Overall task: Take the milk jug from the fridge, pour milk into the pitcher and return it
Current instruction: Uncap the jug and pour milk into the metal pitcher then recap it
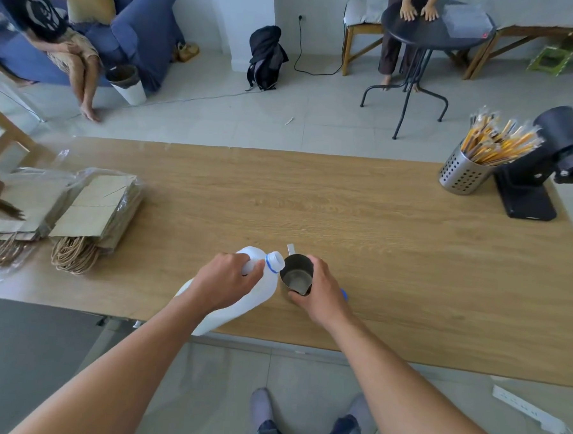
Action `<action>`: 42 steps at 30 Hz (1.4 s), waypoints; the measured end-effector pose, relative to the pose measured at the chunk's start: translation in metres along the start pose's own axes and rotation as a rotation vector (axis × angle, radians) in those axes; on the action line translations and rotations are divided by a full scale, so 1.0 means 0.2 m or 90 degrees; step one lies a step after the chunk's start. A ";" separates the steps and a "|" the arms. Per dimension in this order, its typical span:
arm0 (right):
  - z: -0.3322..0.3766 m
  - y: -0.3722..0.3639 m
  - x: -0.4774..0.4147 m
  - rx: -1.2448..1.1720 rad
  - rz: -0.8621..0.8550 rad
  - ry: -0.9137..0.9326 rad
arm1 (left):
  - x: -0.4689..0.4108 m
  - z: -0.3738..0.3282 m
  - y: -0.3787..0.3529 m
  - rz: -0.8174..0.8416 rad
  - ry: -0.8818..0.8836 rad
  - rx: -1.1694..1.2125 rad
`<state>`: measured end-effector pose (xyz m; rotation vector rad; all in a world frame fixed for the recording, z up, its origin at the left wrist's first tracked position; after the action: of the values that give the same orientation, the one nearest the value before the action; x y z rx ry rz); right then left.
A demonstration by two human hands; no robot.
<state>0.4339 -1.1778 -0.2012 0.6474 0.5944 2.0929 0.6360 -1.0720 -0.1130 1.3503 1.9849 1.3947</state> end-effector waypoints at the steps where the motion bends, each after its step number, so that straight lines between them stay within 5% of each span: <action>1: 0.00 0.00 0.00 -0.004 0.005 0.000 | -0.01 0.00 0.00 0.004 0.000 -0.020; 42: 0.03 -0.05 -0.03 -0.058 0.024 -0.007 | -0.18 -0.09 -0.01 0.076 -0.079 -0.283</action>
<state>0.4466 -1.1767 -0.2053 0.6220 0.4816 2.1370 0.6389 -1.1123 -0.1143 1.3214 1.4234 1.6391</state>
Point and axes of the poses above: each hand's wrist, its own x-axis away from the middle knuckle, its own y-axis out of the back of the hand, z = x × y, the point moved 4 cm from there along -x, towards the middle knuckle, and after that the axes turned 4 degrees about -z, right-handed, at the moved point
